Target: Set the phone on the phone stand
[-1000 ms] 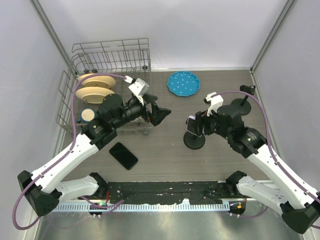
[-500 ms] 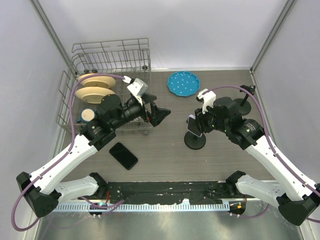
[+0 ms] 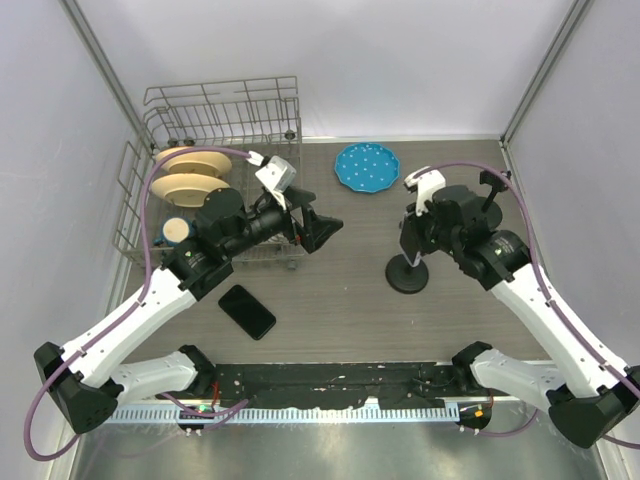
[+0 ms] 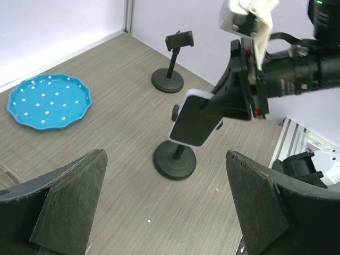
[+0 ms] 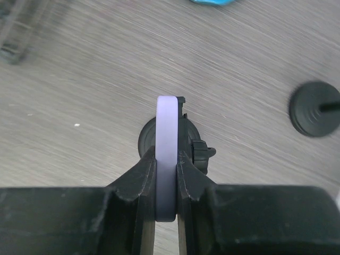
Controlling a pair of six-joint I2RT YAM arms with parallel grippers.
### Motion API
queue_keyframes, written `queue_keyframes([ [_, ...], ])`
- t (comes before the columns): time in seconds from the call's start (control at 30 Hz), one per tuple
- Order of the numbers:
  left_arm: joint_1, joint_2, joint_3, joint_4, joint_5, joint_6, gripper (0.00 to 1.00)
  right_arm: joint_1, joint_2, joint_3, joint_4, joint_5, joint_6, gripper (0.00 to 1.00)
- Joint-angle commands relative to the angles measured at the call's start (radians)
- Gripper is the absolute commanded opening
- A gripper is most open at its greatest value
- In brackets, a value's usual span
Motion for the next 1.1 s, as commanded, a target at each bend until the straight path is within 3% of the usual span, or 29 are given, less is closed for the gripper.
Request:
queue_keyframes([
  [0.0, -0.007, -0.001, 0.007, 0.078, 0.03, -0.032, 0.98, -0.191, 0.024, 0.154, -0.059, 0.068, -0.069, 0.01],
  [0.13, -0.041, -0.004, 0.012, 0.07, 0.021, -0.023, 0.98, -0.406, 0.081, 0.185, -0.08, -0.082, -0.164, 0.01],
  [0.27, -0.124, -0.035, 0.013, 0.052, -0.042, 0.038, 0.98, -0.599, 0.095, 0.133, -0.019, -0.074, -0.204, 0.01],
  [0.5, -0.312, -0.056, -0.024, 0.021, -0.316, 0.179, 0.99, -0.882, 0.125, 0.102, 0.039, -0.213, -0.377, 0.01],
  [0.53, -0.378, -0.056, -0.033, 0.021, -0.4, 0.224, 1.0, -0.914, 0.13, 0.108, 0.032, -0.223, -0.393, 0.01],
  [0.7, -0.585, -0.093, -0.056, 0.044, -0.568, 0.376, 1.0, -0.94, 0.095, 0.084, -0.019, -0.257, -0.585, 0.01],
  [1.07, -0.671, -0.154, -0.18, 0.205, -0.667, 0.48, 1.0, -0.943, 0.225, 0.139, -0.09, -0.424, -0.709, 0.01],
])
